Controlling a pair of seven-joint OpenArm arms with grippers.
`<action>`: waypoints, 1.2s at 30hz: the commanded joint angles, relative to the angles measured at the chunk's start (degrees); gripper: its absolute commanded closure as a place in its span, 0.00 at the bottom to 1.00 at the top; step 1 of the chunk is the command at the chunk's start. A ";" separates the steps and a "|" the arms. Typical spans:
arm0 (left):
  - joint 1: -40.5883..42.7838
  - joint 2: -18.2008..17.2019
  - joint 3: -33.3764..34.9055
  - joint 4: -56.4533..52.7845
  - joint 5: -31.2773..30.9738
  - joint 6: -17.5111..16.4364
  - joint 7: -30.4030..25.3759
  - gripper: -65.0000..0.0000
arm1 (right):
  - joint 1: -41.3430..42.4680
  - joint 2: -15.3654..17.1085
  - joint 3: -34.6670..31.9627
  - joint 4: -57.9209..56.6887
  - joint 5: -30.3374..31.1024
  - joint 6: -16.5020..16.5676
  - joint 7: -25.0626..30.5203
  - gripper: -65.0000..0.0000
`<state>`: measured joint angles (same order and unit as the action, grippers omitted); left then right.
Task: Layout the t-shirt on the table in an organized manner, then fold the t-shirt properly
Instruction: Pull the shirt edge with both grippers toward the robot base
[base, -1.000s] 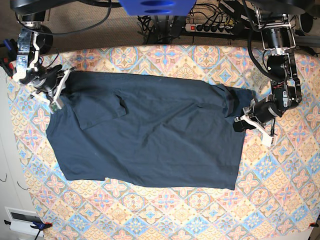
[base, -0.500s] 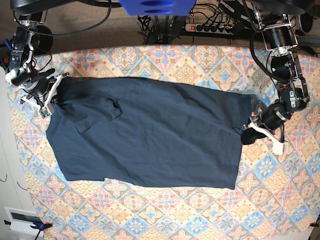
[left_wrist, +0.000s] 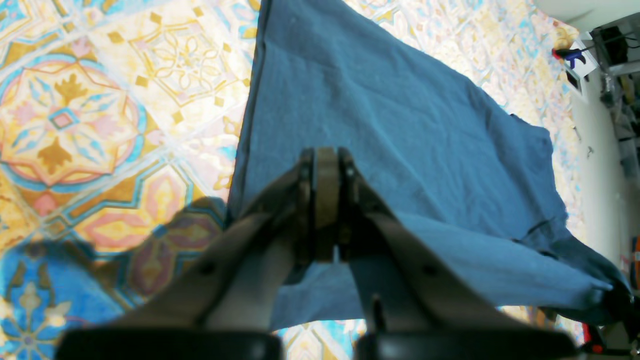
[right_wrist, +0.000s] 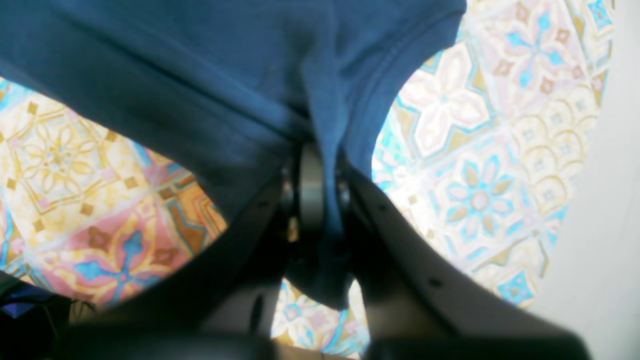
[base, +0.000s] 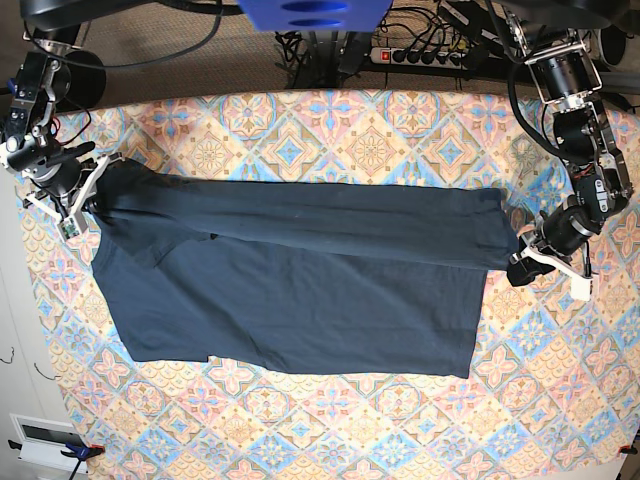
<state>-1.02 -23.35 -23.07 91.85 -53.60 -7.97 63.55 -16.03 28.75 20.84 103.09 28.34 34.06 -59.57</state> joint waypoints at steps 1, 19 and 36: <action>-1.66 -0.43 -0.18 0.85 -0.42 -0.34 -1.18 1.00 | 1.83 1.27 0.48 0.60 -0.07 -0.17 0.98 1.00; -7.38 -0.34 6.32 -8.47 1.34 -0.34 -5.13 1.00 | 14.67 1.18 -8.58 -10.82 -0.34 -0.17 1.15 0.99; -7.29 0.80 10.37 -10.14 10.66 0.01 -10.05 0.98 | 16.52 0.39 -10.60 -17.59 -17.48 -0.17 10.21 0.65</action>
<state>-7.11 -21.74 -12.25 80.68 -42.22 -7.75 54.57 -0.34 28.25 9.76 84.49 10.70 34.06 -50.15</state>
